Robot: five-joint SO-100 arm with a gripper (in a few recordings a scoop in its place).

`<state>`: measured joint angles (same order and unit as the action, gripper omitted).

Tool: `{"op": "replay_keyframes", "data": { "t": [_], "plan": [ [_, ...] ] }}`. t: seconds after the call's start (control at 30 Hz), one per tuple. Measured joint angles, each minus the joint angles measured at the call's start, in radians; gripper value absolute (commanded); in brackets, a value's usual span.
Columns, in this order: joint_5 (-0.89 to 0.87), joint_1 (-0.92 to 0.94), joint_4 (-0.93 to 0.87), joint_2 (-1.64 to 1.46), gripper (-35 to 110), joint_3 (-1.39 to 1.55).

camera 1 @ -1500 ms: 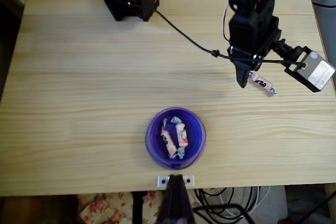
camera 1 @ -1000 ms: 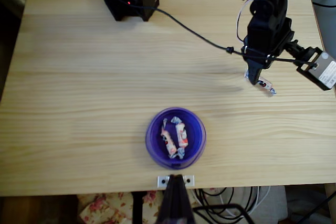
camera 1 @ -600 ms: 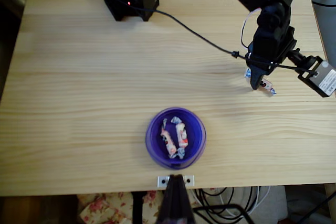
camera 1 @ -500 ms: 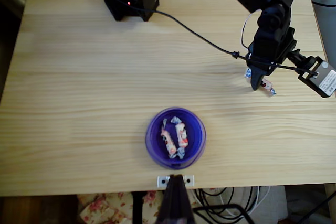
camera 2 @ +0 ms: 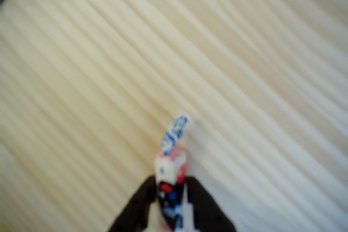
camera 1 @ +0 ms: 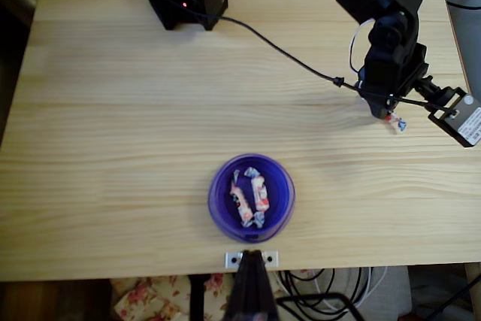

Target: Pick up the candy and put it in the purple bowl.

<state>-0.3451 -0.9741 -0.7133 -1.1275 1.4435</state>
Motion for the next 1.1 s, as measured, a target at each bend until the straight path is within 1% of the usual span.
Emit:
{"op": "replay_keyframes", "data": {
  "t": [0.33, 0.77, 0.93, 1.1],
  "plan": [
    [0.008, 0.028, 0.044, -0.126, 0, 0.17],
    [0.043, 0.121, 0.051, -0.48, -1, 0.38],
    [0.067, 0.176, 0.037, -0.609, -1, 0.471],
    [0.092, 0.279, 0.044, -0.761, -1, 0.595]
  ]
}}
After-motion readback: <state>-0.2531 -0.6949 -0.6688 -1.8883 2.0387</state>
